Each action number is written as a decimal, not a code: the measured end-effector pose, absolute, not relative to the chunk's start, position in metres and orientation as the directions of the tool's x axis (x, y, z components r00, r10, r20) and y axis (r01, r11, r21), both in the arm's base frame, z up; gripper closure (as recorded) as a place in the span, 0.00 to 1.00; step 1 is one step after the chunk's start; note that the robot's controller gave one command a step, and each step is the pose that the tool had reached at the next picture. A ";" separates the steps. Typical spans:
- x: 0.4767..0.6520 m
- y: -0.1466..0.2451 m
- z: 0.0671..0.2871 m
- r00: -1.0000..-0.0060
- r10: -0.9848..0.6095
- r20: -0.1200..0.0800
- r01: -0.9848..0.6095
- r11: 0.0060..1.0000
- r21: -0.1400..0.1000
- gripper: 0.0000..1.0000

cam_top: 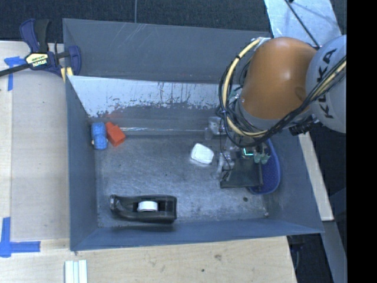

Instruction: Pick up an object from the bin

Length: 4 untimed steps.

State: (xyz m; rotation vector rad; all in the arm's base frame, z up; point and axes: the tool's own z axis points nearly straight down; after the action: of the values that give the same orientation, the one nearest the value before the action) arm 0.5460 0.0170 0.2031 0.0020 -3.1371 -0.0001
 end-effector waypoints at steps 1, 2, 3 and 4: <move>0.615 0.000 0.140 -0.986 -0.168 -0.002 -0.168 0.986 0.000 0.00; 0.610 -0.108 0.107 -0.925 -0.379 0.001 -0.379 0.925 -0.002 0.00; 0.615 -0.124 0.076 -0.687 -0.727 -0.012 -0.727 0.686 0.030 0.00; 0.619 -0.120 0.081 -0.634 -0.773 -0.028 -0.773 0.634 0.003 0.00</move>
Offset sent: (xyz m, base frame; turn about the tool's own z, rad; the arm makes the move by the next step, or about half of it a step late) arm 0.0683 -0.0158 -0.0612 -0.1692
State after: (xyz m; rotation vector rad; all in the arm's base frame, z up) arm 0.6188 -0.1201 0.0808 1.3541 -2.8611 -0.0236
